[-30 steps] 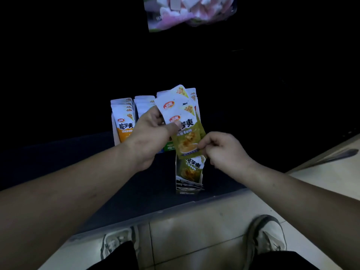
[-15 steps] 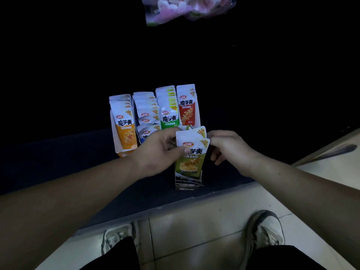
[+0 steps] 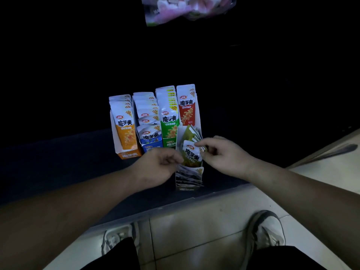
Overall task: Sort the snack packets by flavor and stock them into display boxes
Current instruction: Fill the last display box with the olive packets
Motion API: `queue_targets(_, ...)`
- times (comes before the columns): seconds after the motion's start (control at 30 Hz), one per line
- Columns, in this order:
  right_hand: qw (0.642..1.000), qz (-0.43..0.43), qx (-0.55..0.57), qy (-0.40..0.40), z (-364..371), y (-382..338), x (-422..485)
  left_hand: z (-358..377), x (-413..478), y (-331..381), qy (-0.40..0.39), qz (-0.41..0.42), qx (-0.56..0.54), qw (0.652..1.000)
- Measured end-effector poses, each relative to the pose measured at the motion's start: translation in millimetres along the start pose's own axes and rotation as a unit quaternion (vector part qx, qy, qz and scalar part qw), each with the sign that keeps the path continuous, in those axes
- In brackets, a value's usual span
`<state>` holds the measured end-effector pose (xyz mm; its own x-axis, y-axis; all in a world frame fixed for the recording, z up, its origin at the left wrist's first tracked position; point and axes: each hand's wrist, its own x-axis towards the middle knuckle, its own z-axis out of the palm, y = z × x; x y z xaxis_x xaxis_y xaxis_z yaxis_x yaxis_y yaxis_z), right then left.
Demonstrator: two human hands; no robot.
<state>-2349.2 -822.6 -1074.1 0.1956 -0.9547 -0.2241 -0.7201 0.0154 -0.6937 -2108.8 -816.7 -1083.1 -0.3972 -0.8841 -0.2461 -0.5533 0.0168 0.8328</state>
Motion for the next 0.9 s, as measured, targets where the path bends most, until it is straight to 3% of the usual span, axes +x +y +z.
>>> queue_targets(0.2, 0.996, -0.027, -0.081, 0.021, 5.9, -2.6, 5.6, 11.2, 7.3, 5.5, -0.015, -0.028, -0.045, 0.998)
queue_targets(0.27, 0.997, -0.029, -0.068, 0.023, 6.2, -6.0, 10.2, 10.3, 12.0, 1.5, 0.020, -0.039, -0.088, 0.995)
queue_targets(0.33, 0.999, -0.038, -0.034, 0.017, 4.7, -10.0, 13.0, 9.6, 14.5, -2.6, 0.040, -0.008, -0.040, 0.998)
queue_targets(0.5, 0.997, -0.039, 0.049, -0.040, 2.0, -22.3, 5.7, 14.7, 11.5, -0.4, 0.007, 0.055, 0.014, 0.998)
queue_targets(0.67, 0.988, 0.030, 0.133, 0.073, 4.0, -21.0, 4.4, 12.0, 4.5, -5.5, 0.004, 0.041, 0.056, 0.998)
queue_targets(0.9, 0.993, 0.054, 0.075, 0.079, 5.2, -12.9, 13.1, 15.1, -0.9, 0.5, -0.020, -0.023, -0.001, 1.000)
